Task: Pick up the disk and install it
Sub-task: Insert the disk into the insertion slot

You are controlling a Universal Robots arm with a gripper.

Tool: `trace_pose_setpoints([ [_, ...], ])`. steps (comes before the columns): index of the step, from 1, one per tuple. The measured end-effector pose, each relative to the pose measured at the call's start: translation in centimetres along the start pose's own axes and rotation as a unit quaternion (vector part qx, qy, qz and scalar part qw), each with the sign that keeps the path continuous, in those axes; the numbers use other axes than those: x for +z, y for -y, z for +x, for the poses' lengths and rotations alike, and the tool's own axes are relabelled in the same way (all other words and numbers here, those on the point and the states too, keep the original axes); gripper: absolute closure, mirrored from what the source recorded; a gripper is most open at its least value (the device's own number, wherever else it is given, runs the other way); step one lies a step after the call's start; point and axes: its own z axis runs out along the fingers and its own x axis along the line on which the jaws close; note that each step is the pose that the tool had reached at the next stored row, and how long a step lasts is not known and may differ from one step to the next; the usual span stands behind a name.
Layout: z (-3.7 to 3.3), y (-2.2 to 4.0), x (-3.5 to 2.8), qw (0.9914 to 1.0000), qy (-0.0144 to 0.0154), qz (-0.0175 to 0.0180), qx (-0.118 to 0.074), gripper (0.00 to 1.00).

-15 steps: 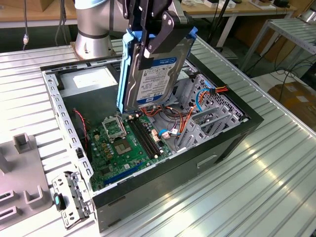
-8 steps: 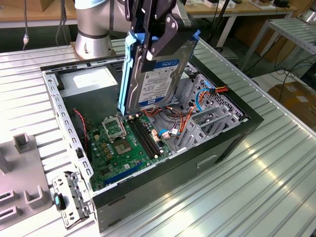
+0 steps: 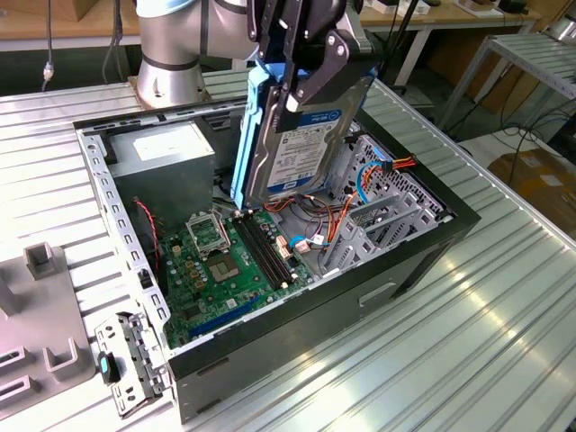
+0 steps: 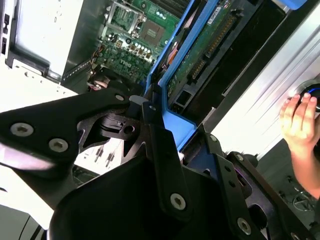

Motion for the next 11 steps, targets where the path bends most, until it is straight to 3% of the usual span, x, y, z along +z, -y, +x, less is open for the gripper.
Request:
trace_pose_setpoints([
  [6,-0.02,0.98,0.12,1.00000,-0.0003,0.0000,0.000,0.63],
  [11,-0.02,1.03,0.13,1.00000,-0.0003,0.0000,0.000,0.63],
])
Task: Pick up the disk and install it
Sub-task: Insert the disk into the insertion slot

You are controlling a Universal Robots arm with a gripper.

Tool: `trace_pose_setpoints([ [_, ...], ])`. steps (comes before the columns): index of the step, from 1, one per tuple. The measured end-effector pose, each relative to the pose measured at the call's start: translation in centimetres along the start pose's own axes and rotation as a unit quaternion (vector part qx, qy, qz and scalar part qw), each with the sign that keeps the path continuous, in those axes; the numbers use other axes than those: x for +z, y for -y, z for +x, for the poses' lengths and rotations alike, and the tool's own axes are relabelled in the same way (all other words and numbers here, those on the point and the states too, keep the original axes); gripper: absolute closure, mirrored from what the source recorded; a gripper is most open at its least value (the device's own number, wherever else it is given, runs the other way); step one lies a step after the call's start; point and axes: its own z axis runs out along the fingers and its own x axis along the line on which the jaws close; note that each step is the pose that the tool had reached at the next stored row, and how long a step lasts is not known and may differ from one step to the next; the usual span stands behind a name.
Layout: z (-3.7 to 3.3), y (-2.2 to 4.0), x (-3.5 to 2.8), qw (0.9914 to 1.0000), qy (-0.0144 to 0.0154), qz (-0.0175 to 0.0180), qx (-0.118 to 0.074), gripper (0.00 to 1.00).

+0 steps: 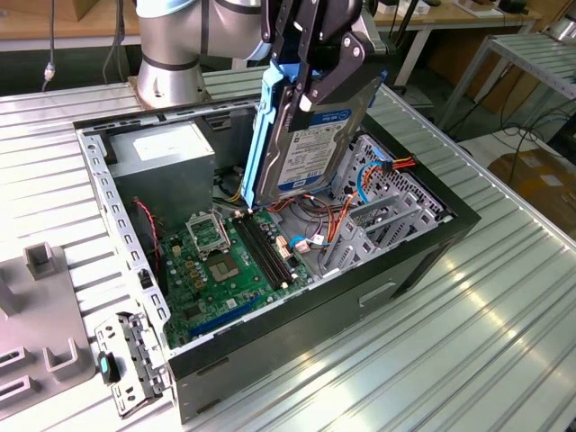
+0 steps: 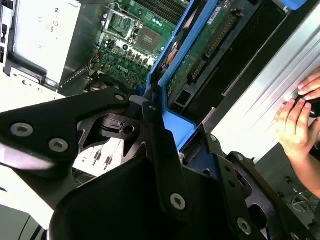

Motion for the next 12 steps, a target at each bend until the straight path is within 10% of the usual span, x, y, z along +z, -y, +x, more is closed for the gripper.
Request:
trace_pose_setpoints([
  [12,-0.04,0.65,0.02,1.00000,-0.0001,0.0000,0.000,0.63],
])
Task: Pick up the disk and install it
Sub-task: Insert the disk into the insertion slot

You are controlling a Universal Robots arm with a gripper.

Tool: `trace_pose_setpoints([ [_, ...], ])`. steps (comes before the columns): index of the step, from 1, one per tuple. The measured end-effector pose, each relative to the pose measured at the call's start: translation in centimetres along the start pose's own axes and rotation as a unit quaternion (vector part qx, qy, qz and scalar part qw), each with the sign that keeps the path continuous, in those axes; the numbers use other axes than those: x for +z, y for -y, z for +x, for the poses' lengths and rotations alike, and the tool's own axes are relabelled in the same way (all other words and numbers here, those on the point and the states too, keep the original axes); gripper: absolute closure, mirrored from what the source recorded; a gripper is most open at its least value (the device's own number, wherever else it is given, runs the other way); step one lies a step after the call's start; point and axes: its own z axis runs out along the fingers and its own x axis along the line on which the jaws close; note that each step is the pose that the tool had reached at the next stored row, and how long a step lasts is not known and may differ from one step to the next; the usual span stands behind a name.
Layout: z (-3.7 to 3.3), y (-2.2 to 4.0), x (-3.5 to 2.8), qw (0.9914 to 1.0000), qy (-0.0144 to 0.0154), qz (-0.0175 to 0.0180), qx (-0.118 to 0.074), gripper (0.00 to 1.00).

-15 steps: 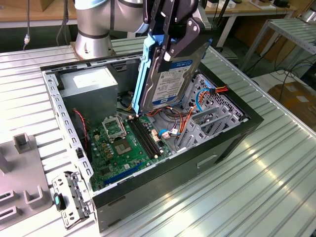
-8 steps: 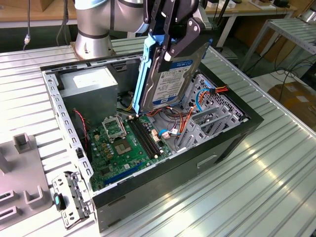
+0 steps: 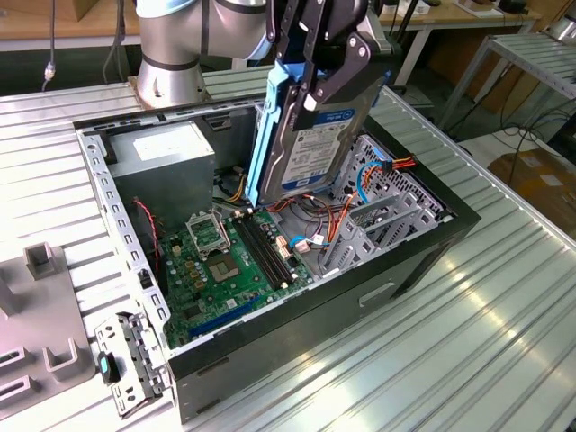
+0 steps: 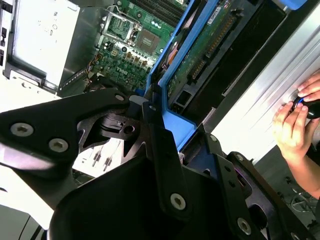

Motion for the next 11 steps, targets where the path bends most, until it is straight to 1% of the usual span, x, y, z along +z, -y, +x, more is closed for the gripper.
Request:
trace_pose_setpoints([
  [6,-0.04,1.07,0.00,1.00000,0.0000,0.0000,0.000,0.63],
  [9,0.09,1.14,0.02,1.00000,-0.0002,0.0000,0.000,0.63],
  [11,0.42,1.17,0.04,1.00000,-0.0004,-0.0001,0.000,0.63],
])
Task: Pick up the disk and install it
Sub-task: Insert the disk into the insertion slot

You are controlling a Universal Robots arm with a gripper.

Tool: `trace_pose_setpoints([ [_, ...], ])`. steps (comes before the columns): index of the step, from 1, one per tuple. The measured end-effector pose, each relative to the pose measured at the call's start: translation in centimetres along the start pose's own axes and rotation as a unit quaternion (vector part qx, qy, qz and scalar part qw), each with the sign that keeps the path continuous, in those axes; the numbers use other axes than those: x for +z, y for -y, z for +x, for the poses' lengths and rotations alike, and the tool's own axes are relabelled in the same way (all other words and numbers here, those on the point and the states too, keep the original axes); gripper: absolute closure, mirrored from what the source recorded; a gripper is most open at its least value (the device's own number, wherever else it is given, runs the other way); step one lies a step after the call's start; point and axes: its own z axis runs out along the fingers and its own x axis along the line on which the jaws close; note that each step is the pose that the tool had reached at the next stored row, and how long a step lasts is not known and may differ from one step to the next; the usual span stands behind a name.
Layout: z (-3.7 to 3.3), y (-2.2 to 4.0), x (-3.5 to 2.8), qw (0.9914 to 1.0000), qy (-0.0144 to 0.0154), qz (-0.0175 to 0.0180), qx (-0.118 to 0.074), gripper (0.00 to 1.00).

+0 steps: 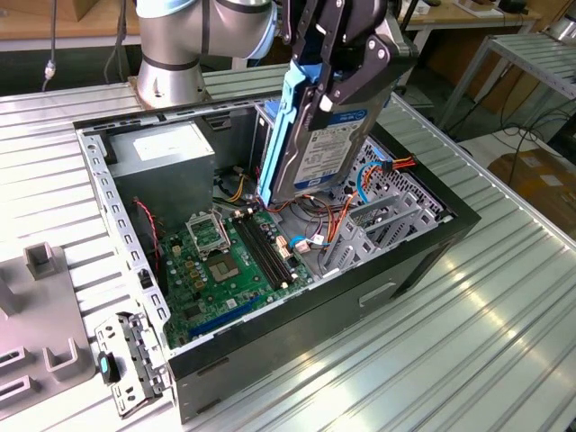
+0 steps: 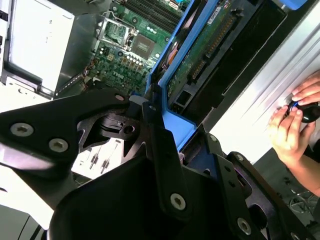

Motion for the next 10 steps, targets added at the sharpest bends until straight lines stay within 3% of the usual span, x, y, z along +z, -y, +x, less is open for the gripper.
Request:
trace_pose_setpoints([
  [1,0.58,0.11,0.02,1.00000,-0.0001,-0.0001,0.000,0.63],
  [3,0.73,0.49,0.08,1.00000,-0.0001,-0.0001,0.000,0.63],
  [7,0.77,2.87,0.34,1.00000,-0.0002,-0.0001,0.000,0.63],
  [10,0.72,4.27,0.46,1.00000,-0.0006,-0.0001,0.000,0.63],
])
